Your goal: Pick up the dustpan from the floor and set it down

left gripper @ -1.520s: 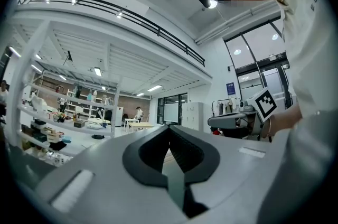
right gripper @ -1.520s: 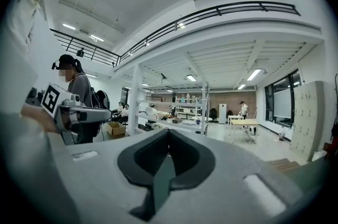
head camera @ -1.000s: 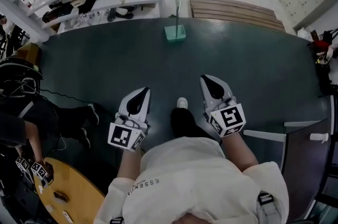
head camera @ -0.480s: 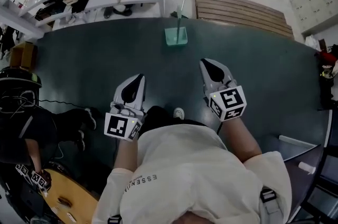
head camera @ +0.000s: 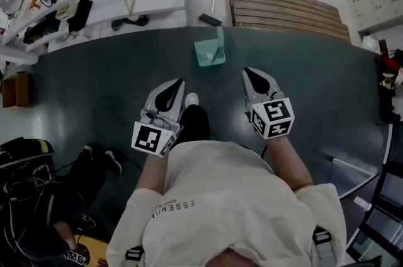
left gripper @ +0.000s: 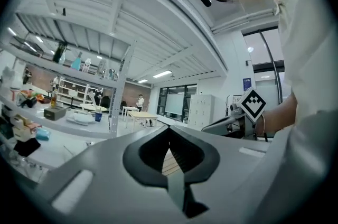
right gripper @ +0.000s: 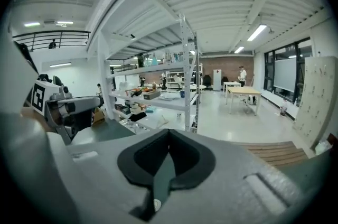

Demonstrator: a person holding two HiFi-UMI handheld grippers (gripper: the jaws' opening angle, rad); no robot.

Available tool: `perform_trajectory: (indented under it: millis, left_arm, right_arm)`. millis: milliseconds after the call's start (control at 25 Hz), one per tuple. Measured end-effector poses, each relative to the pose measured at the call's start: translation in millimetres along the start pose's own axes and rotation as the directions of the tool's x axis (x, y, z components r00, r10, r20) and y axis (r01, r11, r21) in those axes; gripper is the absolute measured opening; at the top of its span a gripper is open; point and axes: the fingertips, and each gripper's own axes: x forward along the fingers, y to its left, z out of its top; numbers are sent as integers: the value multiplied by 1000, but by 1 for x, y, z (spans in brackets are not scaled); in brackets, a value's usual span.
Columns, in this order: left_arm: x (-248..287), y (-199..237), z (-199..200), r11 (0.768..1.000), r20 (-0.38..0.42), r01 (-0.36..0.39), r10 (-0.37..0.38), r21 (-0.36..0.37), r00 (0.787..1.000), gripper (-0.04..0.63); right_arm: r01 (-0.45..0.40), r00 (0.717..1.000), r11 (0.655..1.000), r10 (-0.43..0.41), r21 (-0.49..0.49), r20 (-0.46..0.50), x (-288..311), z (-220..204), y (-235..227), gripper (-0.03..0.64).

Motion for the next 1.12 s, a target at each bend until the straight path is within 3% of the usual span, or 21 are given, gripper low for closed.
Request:
perform_trajectory:
  millis: [200,360,480,640,760,880,1120]
  left_arm:
    - [66,76,-7,997,-45,73,-74,-29,996,17]
    - [100,121,-30,994,-96,84,-91,-76,991,17]
    - [123,130,-54,990,-126,100,-112,-104,986,17]
    - [154,141,-83,978,-152,142,-165,-155,974,17]
    - [176,149,-98,973,-160,149,-178,-176,971,17]
    - [184,156,-121,964,-187,131,-176,-232,966,17]
    - [184,161,-168,953,-248,68,-146,-296,958,17]
  right_arm:
    - [55,993,998,-53,15,-104,95,14,-27,-8]
    - [106,978,993,-94,54,-188,163,-3,-47,-8]
    - [151,957,986,-129,68,-260,195,-29,-67,-4]
    - [176,914,978,-122,109,-388,241,-80,-91,62]
    - [165,864,975,-69,150,-500,274,-124,-106,193]
    - [183,820,966,-46,185,-570,300,-161,-121,225]
    - [216,762,946,-8,242,-648,330,-217,-125,233]
